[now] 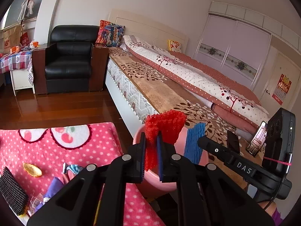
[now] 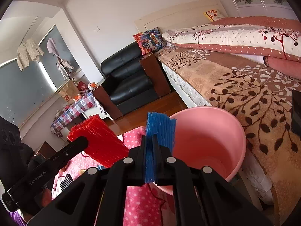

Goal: Collect trash
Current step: 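Carry both scrubbers over the pink bucket and open both tools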

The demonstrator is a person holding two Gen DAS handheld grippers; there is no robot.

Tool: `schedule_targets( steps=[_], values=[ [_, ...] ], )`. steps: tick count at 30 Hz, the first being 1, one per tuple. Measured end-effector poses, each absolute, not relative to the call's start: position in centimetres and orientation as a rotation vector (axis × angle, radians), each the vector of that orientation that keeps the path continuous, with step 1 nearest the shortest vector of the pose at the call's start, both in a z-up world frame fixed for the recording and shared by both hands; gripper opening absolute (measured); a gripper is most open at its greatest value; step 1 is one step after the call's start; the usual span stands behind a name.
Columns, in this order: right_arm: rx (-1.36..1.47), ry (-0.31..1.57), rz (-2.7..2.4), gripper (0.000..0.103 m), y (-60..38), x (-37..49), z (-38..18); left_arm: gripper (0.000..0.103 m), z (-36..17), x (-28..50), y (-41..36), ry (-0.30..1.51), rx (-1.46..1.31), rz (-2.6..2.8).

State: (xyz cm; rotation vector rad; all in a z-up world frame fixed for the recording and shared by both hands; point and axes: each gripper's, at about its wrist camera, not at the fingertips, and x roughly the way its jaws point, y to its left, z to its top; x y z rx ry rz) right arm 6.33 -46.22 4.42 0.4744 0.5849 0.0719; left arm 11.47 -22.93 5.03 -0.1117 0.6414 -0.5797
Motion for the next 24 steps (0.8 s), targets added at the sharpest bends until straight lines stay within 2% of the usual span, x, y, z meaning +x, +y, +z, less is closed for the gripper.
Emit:
schedule_targets(
  steps=[9, 11, 12, 14, 16, 24],
  values=[
    [0.485, 0.646, 0.03, 0.006, -47.6, 8.3, 1.1, 0.01, 1.8, 13.2, -26.0, 0.695, -0.087, -0.576],
    [0.486, 0.652, 0.017, 0.013, -47.8, 8.7, 0.7, 0.012, 1.3, 13.6, -26.1, 0.709, -0.088, -0.581],
    [0.485, 0.654, 0.013, 0.017, -47.9, 8.8, 0.5, 0.017, 1.0, 13.8, -26.1, 0.72, -0.092, -0.581],
    [0.481, 0.652, -0.001, 0.034, -48.0, 8.8, 0.4, 0.026, 0.7, 14.1, -26.1, 0.747, -0.104, -0.591],
    [0.47, 0.649, -0.01, 0.035, -48.0, 8.8, 0.4, 0.032, 0.6, 14.3, -26.0, 0.761, -0.111, -0.598],
    [0.43, 0.615, -0.022, 0.037, -47.2, 7.1, 1.9, 0.032, 1.7, 13.6, -25.7, 0.724, -0.113, -0.608]
  ],
)
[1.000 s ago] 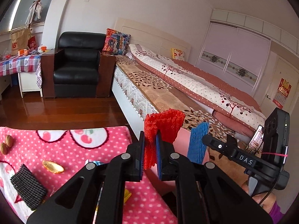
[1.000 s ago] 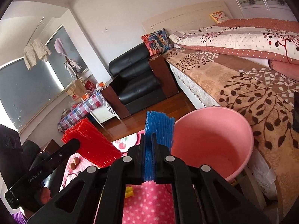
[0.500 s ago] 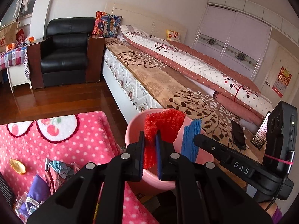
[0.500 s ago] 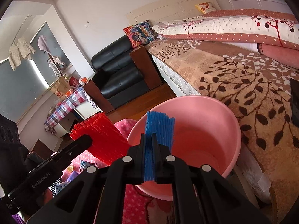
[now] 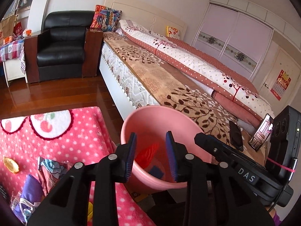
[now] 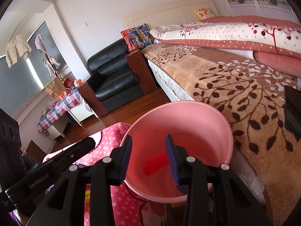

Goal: Collect trash
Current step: 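Carry both scrubbers over the pink bucket and open both tools, then move both open tools back over the trash on the table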

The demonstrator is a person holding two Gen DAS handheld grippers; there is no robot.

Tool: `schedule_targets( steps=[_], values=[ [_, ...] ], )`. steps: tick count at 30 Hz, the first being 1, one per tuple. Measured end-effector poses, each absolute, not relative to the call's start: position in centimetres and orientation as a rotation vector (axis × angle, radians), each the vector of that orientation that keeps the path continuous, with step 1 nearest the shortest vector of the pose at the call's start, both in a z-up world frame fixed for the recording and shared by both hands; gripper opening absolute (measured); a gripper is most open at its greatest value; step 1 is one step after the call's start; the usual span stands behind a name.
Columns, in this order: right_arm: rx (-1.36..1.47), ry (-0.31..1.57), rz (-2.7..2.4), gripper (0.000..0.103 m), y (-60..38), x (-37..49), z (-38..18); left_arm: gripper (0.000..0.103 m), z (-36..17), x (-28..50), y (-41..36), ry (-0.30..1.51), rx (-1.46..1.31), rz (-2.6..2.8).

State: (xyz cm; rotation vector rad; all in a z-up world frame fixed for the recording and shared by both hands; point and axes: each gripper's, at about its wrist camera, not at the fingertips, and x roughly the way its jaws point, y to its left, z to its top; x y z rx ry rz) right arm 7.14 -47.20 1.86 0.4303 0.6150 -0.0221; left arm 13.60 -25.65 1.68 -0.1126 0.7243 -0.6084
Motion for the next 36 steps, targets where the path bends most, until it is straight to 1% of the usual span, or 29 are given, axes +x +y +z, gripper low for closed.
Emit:
schedule_targets(
  steps=[8, 13, 22, 25, 31, 34, 36],
  values=[
    [0.363, 0.572, 0.031, 0.042, -43.6, 4.7, 4.2, 0.032, 4.7, 10.8, -23.9, 0.615, -0.037, -0.527],
    [0.331, 0.567, 0.087, 0.044, -40.3, 3.0, 5.1, 0.032, 6.3, 8.7, -21.3, 0.565, -0.027, -0.466],
    [0.281, 0.606, 0.209, 0.045, -34.4, 2.4, 5.8, 0.032, 8.1, 5.5, -13.9, 0.493, -0.02, -0.345],
    [0.28, 0.592, 0.234, 0.045, -33.1, 3.0, 7.1, 0.032, 8.8, 4.9, -11.1, 0.469, -0.043, -0.293],
    [0.238, 0.511, 0.278, 0.045, -30.4, 3.9, 11.5, 0.032, 10.5, 4.1, -5.5, 0.418, -0.115, -0.192],
    [0.198, 0.485, 0.291, 0.051, -28.9, 3.5, 12.1, 0.032, 10.7, 4.0, -3.3, 0.416, -0.143, -0.17],
    [0.179, 0.5, 0.31, 0.053, -28.2, 3.4, 11.3, 0.032, 10.2, 3.9, -2.2, 0.427, -0.145, -0.157]
  ],
)
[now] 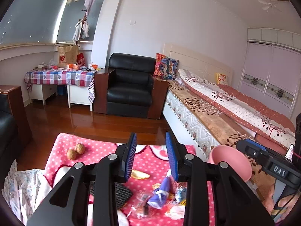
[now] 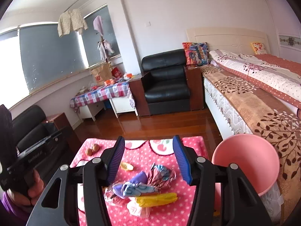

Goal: Collect trash
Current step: 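Move both open tools back over the trash on the table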

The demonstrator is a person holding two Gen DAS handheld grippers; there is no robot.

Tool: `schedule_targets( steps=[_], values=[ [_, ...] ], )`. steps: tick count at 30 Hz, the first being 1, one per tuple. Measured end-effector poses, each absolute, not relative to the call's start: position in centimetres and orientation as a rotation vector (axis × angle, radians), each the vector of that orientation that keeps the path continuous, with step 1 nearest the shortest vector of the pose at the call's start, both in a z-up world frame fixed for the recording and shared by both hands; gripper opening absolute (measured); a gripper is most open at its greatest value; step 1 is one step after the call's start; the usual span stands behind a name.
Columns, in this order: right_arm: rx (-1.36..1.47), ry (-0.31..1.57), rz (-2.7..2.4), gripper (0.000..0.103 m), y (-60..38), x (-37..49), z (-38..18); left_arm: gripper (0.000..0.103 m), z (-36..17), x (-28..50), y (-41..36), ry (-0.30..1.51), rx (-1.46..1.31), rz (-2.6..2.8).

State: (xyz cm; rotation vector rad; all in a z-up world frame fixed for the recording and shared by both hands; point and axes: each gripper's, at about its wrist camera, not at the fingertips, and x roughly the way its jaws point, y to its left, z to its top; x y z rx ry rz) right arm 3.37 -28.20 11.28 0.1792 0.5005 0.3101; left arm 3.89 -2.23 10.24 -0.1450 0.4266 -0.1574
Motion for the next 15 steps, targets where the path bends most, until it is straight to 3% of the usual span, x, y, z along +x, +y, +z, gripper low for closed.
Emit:
schedule_targets(
  steps=[15],
  values=[
    [0.228, 0.796, 0.327, 0.053, -28.4, 3.6, 0.5, 0.032, 4.8, 3.6, -1.4, 0.578, -0.151, -0.275]
  ],
)
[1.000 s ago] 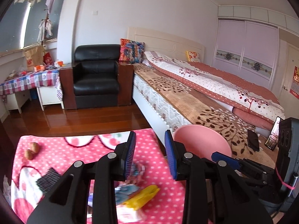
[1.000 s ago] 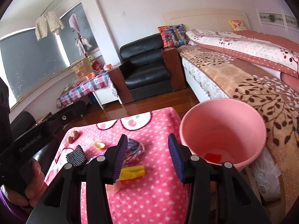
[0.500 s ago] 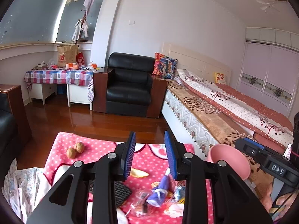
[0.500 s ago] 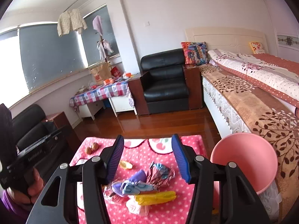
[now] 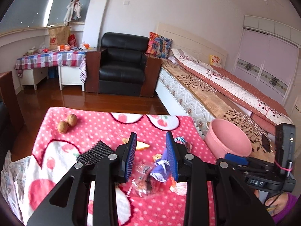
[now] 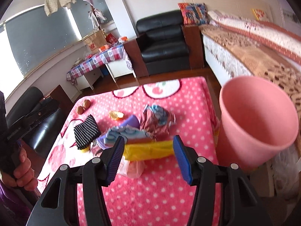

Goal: Collect trash
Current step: 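Move both open tools back over the trash on the table, then grasp a small blue-white wrapper with the left tool while the right grasps the yellow bag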

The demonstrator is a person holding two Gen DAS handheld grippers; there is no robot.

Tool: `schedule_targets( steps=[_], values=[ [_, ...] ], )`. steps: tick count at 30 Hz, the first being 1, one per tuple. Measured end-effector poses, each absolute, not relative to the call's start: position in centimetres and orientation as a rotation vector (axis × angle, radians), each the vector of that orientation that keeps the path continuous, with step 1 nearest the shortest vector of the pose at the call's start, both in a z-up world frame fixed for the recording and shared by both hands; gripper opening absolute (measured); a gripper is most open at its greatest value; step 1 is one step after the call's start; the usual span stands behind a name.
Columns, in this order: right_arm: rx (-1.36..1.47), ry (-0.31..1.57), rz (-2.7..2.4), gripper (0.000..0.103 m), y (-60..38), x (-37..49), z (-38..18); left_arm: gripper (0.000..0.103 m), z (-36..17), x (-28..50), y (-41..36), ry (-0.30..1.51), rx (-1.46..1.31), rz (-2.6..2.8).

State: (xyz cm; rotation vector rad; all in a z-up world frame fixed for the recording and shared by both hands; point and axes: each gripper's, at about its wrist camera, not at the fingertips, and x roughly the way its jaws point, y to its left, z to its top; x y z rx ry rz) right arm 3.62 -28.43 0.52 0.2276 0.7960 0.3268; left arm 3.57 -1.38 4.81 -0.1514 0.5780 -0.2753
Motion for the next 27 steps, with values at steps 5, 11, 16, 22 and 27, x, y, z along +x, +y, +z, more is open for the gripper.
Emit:
schedule_targets(
  steps=[5, 11, 16, 22, 27],
  values=[
    [0.09, 0.752, 0.336, 0.053, -27.2, 2.2, 0.1, 0.032, 3.1, 4.0, -4.3, 0.646, -0.123, -0.377],
    [0.129, 0.801, 0.35, 0.053, -27.7, 2.1, -1.5, 0.032, 0.6, 5.0, -7.7, 0.72, -0.061, -0.413],
    [0.254, 0.82, 0.372, 0.053, -29.7, 2.5, -1.7, 0.032, -1.0, 6.4, -8.6, 0.767, -0.049, -0.397],
    [0.282, 0.847, 0.367, 0.053, -30.1, 2.7, -1.7, 0.01, -1.7, 7.0, -8.2, 0.812, -0.094, -0.439],
    [0.346, 0.89, 0.403, 0.053, -29.8, 3.1, -2.1, 0.006, -0.4, 6.1, -7.2, 0.74, -0.104, -0.429]
  ],
)
